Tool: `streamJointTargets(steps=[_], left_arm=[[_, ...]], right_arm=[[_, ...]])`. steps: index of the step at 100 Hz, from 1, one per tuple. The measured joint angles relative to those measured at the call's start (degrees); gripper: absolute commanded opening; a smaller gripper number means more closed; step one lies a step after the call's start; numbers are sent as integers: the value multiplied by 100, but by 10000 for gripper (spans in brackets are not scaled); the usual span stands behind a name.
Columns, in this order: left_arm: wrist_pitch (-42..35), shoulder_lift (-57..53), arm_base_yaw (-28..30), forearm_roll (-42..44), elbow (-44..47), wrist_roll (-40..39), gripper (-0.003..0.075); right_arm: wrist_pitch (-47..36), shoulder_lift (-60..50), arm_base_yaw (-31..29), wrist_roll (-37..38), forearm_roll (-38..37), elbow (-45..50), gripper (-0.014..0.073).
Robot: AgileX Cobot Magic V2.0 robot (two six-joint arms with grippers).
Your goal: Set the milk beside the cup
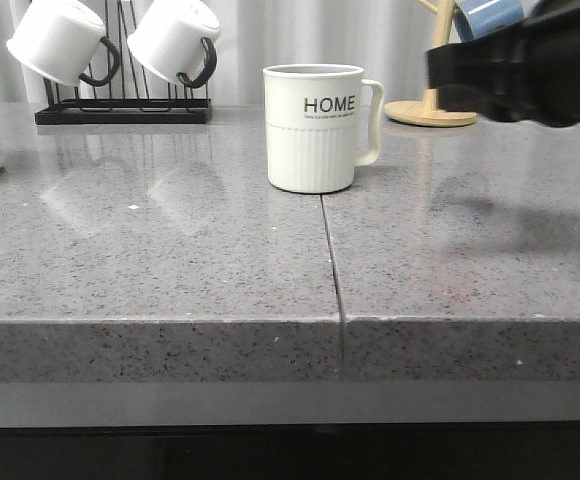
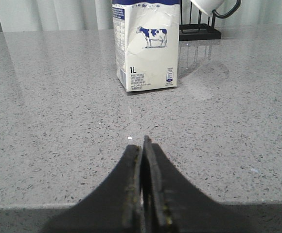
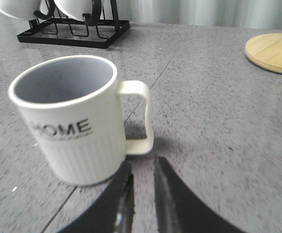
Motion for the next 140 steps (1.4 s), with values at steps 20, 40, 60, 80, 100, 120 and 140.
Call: streamJointTargets(steps=[20,40,60,80,100,120,140], left_arm=[[0,0,0,0,0,0,-20],[-139,0,0,117,0,0,-20],[-544,0,0,169,0,0,-20],[-1118,0,0,169,0,0,-21],[-673,0,0,169,-370,0,-21],[415,590,0,181,-1785,0,-21],[844,1992,0,193,-2934,0,-19]], right_arm=[[714,-1595,0,0,0,814,-16],[1838,-3350,0,0,0,1260,-16],[3384,-4764,0,0,0,1313,-16],[4512,-5723,0,0,0,1313,-16],[4790,-5913,0,0,0,1313,-16],[4792,-5913,0,0,10,1313,-16],[4792,-5913,0,0,10,1313,-16]])
